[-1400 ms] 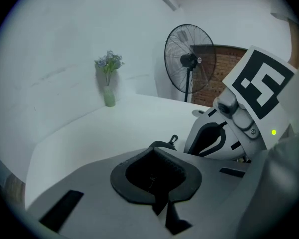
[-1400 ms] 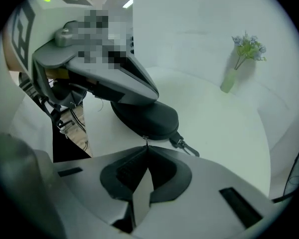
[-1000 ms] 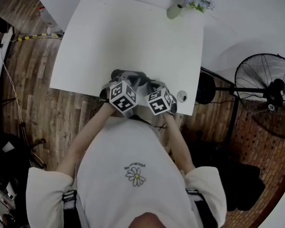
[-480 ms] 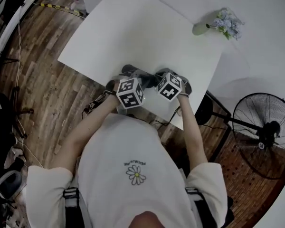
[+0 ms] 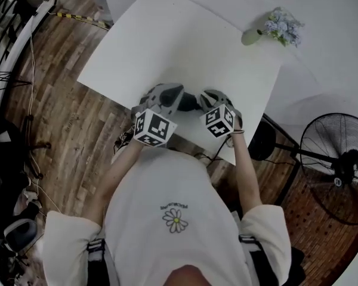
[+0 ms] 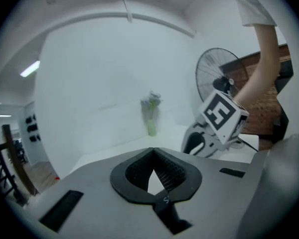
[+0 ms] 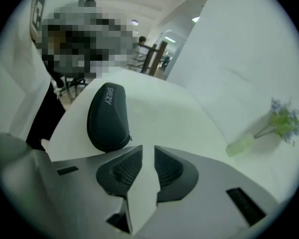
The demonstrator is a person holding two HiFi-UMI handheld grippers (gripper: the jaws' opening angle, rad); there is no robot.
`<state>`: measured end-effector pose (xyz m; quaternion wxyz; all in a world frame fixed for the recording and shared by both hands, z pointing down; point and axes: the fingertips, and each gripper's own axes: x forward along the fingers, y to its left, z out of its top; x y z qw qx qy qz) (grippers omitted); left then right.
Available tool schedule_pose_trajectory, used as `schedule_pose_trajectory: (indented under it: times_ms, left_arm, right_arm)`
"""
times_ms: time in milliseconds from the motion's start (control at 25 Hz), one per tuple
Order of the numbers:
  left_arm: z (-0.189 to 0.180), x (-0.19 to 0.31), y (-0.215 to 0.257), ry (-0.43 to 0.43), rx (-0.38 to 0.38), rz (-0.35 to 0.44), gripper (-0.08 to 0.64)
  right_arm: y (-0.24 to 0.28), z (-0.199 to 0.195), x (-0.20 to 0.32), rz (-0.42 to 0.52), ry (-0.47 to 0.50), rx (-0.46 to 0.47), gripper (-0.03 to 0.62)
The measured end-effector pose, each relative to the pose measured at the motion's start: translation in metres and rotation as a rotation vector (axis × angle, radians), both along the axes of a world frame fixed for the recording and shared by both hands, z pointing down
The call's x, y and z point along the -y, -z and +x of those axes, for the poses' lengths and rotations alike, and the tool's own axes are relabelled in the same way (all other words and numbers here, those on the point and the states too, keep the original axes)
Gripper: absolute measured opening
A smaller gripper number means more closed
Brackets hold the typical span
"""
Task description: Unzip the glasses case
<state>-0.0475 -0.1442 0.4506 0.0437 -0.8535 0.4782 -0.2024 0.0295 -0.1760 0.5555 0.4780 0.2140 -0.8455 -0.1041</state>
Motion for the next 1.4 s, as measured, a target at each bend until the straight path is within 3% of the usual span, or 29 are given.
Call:
schedule_pose_trajectory:
  times_ms: [120,240,400,600,760,1080,1400]
  left_arm:
    - [-0.035,-0.006,0.013,0.122,-0.069,0.058,0.014]
    - [-0.053,-0.015,0.007,0.179,-0.089,0.049,0.014]
    - [-0.062,-0.026,0.000,0.213,-0.115,0.028,0.014]
    - [-0.062,-0.035,-0.006,0.239,-0.131,0.016,0.014]
    - [-0.073,-0.043,-0.008,0.280,-0.138,0.018,0.014]
    - [-0.093,-0.057,-0.010,0.365,-0.155,0.023,0.014]
    - [-0.124,-0.075,-0.012,0.455,-0.165,0.019,0.014]
  right_arm:
    - [0.014,0.012,-0.011,-0.015,-0.129,0.203,0.226]
    - [0.018,0.020,-0.035,-0.036,-0.186,0.300,0.253]
    - [0.014,0.009,-0.061,0.037,-0.084,0.237,0.268]
    - [0.015,-0.018,-0.068,0.211,0.104,0.135,0.270]
    - [0.016,-0.033,-0.066,0.268,0.187,0.087,0.270]
    - [0.051,-0.037,-0.016,0.372,0.113,0.094,0.270]
    - [0.052,-0.041,0.033,0.358,0.018,0.090,0.269]
